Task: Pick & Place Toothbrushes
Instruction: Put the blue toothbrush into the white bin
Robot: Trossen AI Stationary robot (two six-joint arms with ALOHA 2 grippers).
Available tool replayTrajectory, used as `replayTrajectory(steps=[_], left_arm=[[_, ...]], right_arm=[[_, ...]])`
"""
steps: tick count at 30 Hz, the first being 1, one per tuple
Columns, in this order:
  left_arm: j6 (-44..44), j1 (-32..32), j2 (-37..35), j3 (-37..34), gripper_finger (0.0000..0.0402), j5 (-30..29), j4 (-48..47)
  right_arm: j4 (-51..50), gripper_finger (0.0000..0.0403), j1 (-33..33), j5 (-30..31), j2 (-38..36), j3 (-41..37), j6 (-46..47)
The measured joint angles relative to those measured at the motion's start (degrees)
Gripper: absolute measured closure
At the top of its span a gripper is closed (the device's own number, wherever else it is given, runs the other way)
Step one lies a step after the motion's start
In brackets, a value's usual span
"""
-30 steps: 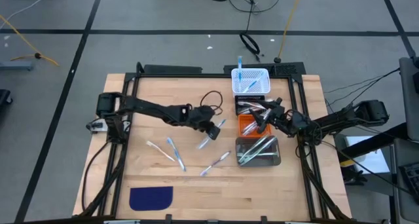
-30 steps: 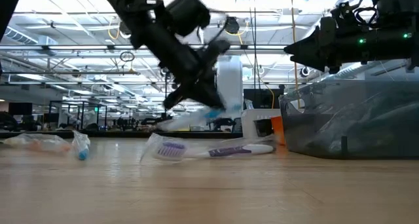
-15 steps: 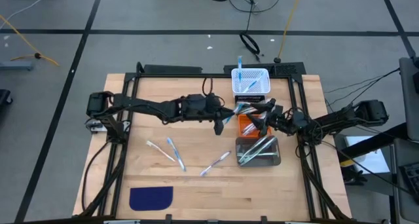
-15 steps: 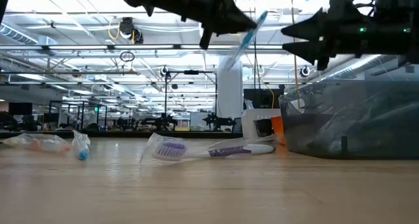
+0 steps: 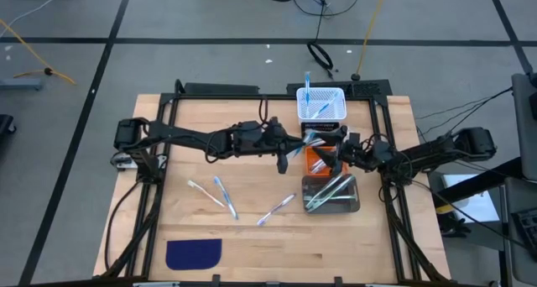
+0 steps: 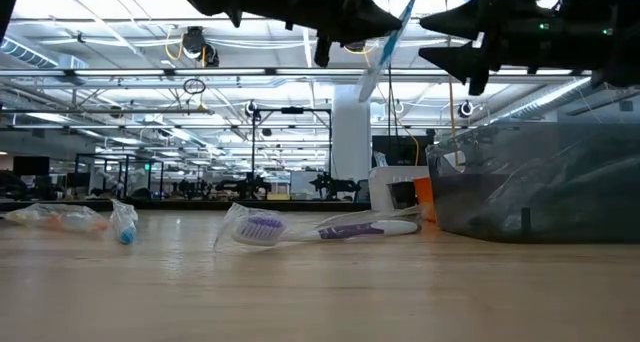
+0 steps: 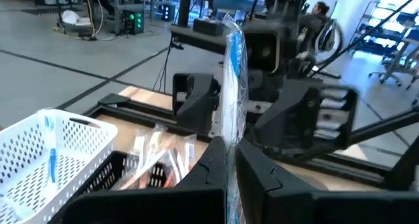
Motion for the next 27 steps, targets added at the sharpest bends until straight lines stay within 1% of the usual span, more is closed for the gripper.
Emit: replayTrajectory(steps=[2,6,9,12,14,17,20,22,26,27], left_arm=[[0.4,0.0,0.7,0.0,0.0398,-0.1,0.8],[0.1,-0.1,1.2,0.0,0.0395,-0.1,1.4],[0.6,-0.2,1.2,0.0,0.0398,-0.1,1.2],[0.6,-0.3,1.2,0.0,0.0393,-0.1,1.2],[0.8,-0.4,1.2,0.0,0.0394,-0.1,0.9],[1.4,-0.5,1.2,0.0,0.0398,-0.1,0.2],[1.4,-0.5,1.2,0.0,0.0391,-0.1,0.1],[1.5,-0.6,1.2,0.0,0.0391,-0.1,0.1],[2.1,-0.6,1.2,0.0,0.0398,0.0,-0.2],[2.3,-0.6,1.2,0.0,0.0396,0.0,-0.1]], right_arm=[[0.1,0.0138,0.0,-0.1,1.1,1.2,0.0],[0.0,0.0138,0.0,-2.7,3.4,3.2,0.0],[0.0,0.0139,0.0,-2.9,4.8,4.5,0.0],[0.0,0.0151,0.0,-2.7,5.8,5.7,-0.3],[0.1,0.0167,0.0,-2.8,6.3,6.6,-0.4],[0.0,0.0204,0.0,-2.8,6.4,7.1,-0.4],[0.9,0.025,0.0,-2.8,6.4,7.3,-0.4],[0.9,0.0287,0.0,-2.8,6.4,7.3,-0.5],[0.5,0.0377,0.0,-2.9,6.4,7.3,-1.4],[0.5,0.0384,0.0,-2.9,6.4,7.2,-2.0]])
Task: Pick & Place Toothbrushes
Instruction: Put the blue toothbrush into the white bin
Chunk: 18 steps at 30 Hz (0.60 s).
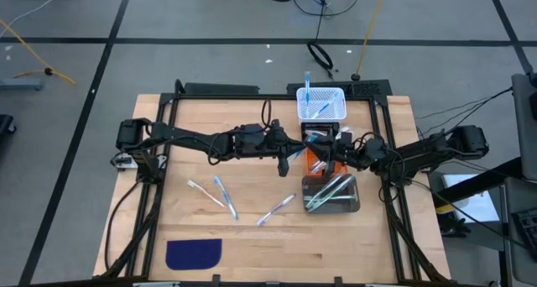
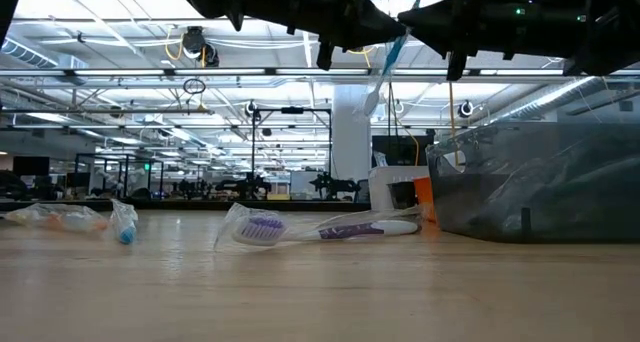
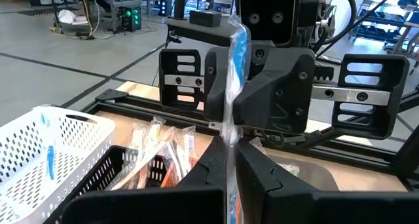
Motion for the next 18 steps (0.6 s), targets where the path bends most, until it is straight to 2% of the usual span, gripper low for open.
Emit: replayTrajectory(steps=[9,14,18], left_arm=[[0.9,0.0,0.0,0.0,0.0352,-0.4,-0.2],[2.2,-0.1,0.0,0.0,0.0312,-6.4,-1.1],[2.7,0.1,0.0,0.0,0.0273,-8.8,-2.5]], right_arm=[[0.0,0.0384,0.0,0.2,0.0,0.0,-1.9],[0.4,0.0384,-1.3,0.3,-0.1,0.0,-2.1],[-1.0,0.0384,-3.2,0.2,-1.7,-0.1,-3.0]])
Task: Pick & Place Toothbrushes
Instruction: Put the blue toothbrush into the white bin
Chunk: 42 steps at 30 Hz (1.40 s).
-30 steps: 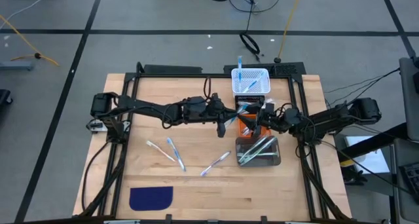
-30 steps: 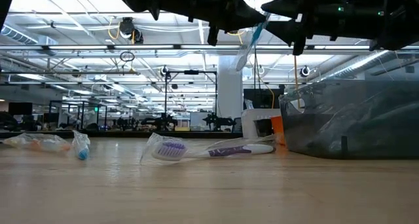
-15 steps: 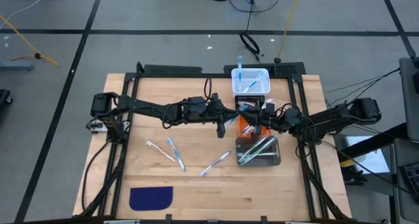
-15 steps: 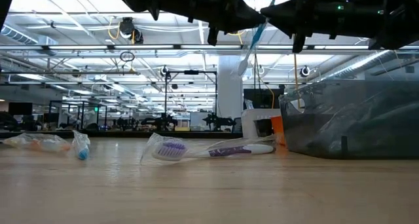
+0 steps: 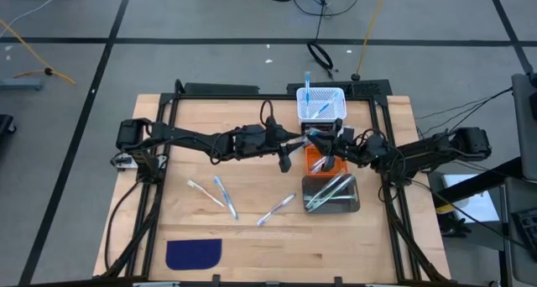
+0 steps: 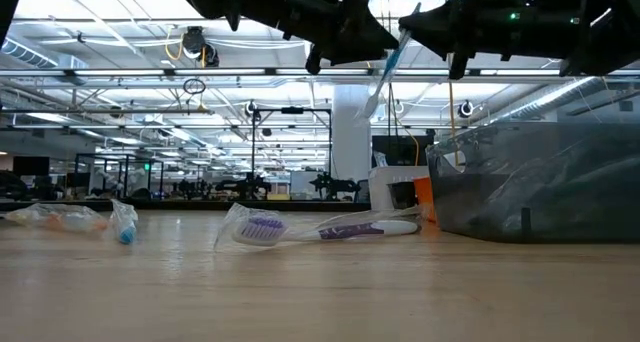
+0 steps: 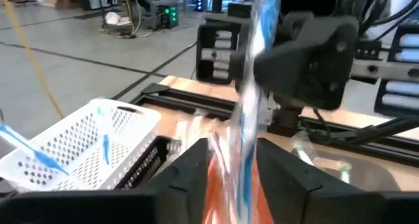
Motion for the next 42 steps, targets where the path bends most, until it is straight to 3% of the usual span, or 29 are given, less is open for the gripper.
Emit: replayTrajectory(steps=[8,18,21,30,42], left_arm=[[1.0,-0.2,0.0,0.0,0.0226,-0.2,-0.7],[0.5,-0.2,0.0,0.0,0.023,0.0,-5.1],[-0.8,-0.3,0.0,0.0,0.0231,0.0,-6.0],[-1.0,-1.4,0.0,0.0,0.0231,0.3,-7.7],[-0.9,-1.8,0.0,0.0,0.0231,0.3,-7.9]], right_arm=[[-8.5,0.0384,-6.7,0.2,-6.3,0.0,-1.0],[-13.4,0.0385,-17.3,4.3,-11.3,0.0,-3.0],[-16.0,0.0385,-20.4,7.5,-11.2,0.0,-3.1],[-16.2,0.0385,-28.3,7.5,-9.6,0.0,2.0],[-11.2,0.0374,-31.7,7.4,-1.3,0.0,5.6]])
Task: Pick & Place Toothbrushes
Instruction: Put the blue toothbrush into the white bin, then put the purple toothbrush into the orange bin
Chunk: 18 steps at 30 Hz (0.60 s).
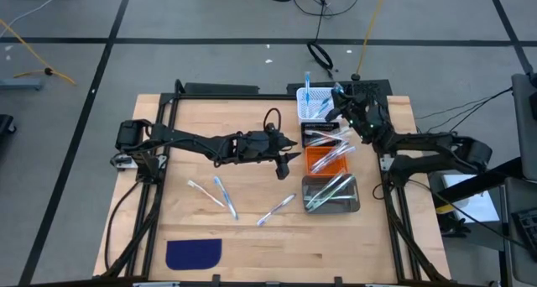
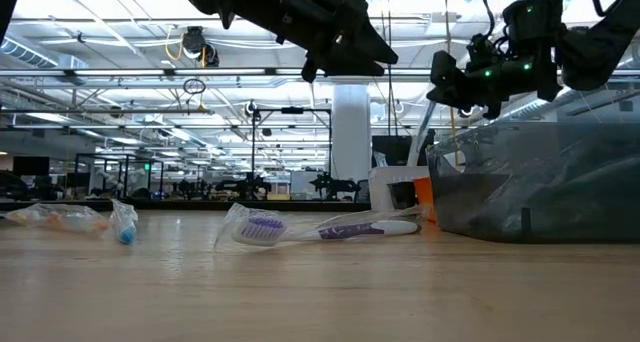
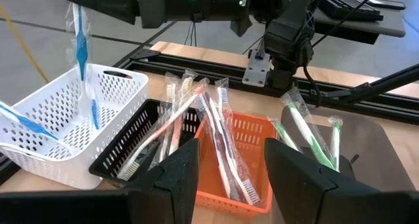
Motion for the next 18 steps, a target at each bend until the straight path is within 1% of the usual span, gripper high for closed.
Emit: replayTrajectory(steps=[7,10,18], left_arm=[[0.0,-0.1,0.0,0.0,0.0231,0.0,-1.0],[0.0,-0.1,0.0,0.0,0.0231,0.0,-1.2],[0.1,-0.1,0.0,0.0,0.0231,0.0,-1.2]], right_arm=[[2.5,0.0333,-2.5,-0.1,3.6,0.0,0.4],[2.8,0.0315,-3.5,-1.5,4.6,0.0,0.5],[3.3,0.0251,-4.6,-1.4,5.1,0.0,0.2]])
